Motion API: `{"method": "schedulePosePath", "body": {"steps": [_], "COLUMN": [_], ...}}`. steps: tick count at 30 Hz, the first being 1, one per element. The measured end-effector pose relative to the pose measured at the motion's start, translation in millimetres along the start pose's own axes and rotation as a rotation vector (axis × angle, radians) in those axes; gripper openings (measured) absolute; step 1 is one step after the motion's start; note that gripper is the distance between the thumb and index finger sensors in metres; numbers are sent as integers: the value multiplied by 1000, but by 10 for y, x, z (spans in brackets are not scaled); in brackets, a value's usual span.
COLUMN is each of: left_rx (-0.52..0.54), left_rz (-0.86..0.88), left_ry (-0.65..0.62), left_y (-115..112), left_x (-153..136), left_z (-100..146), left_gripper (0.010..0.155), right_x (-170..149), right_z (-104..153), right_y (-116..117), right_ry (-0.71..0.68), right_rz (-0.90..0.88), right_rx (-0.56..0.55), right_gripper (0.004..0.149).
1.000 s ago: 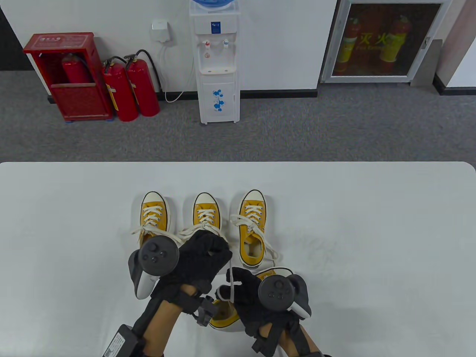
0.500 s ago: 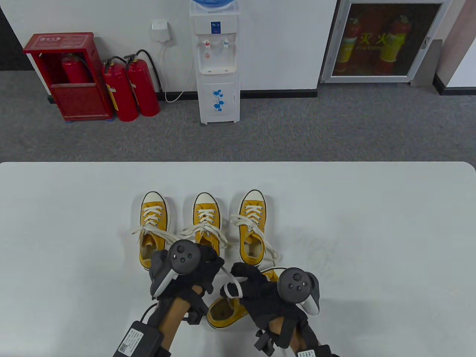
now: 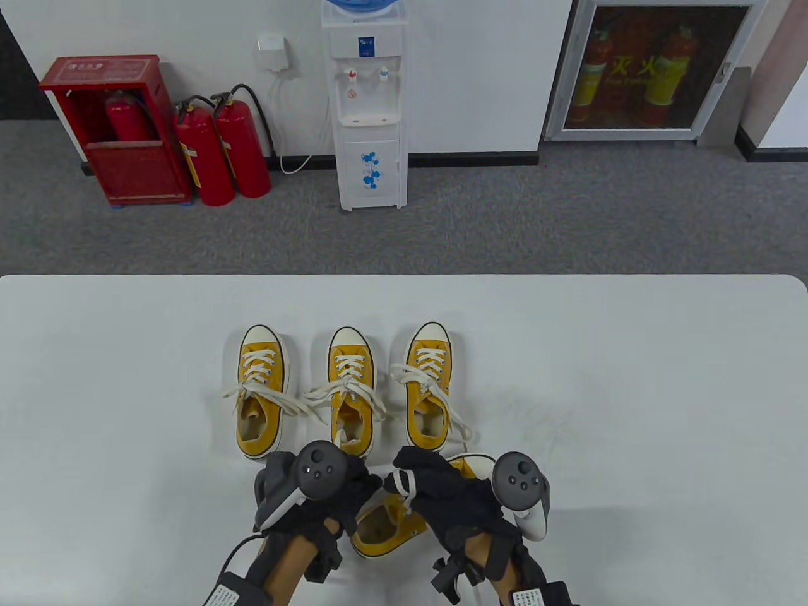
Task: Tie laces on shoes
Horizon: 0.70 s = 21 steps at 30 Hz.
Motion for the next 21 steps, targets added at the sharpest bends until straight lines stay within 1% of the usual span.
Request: {"method": "schedulePosePath", "body": {"steps": [6, 12, 14, 16, 18, 20, 21], "left_rx": [-59, -78, -81, -83, -87, -92, -91], "left_rz": [23, 13, 15, 19, 15, 13, 17], "left_ry": [-2, -4, -2, 2, 5, 7, 7], "left_y": [-79, -154, -157, -161, -168, -172, -171], "left_x": [12, 27, 21, 9, -6, -13, -12], "left_z": [-12, -19, -18, -19, -19, -22, -21], "left_gripper": [42, 46, 47, 50, 52, 53, 54], "right_x": [5, 0, 5, 16, 34, 57, 76], "right_z": [6, 10, 21, 35, 45, 53, 66], "right_y": [28, 23, 5, -20, -34, -30, -34], "right_ry": [3, 7, 6, 8, 4, 5, 4], "right_rz": [-52, -54, -13, 61, 129, 134, 165], "right_rx": [-25, -51, -76, -118, -132, -145, -166], "right_gripper": [45, 44, 43, 42, 41, 40, 39]}}
Point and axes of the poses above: the tracker on the back of each hand, its own x axis roughly to the thumb side, its own z axis roughly from the fingertips to the wrist, y = z × x, the point moved 1 cm from there along -z, roughly from the wrist to the fingertips, and after that the axes turned 10 degrees about z, right-handed, at the moved point
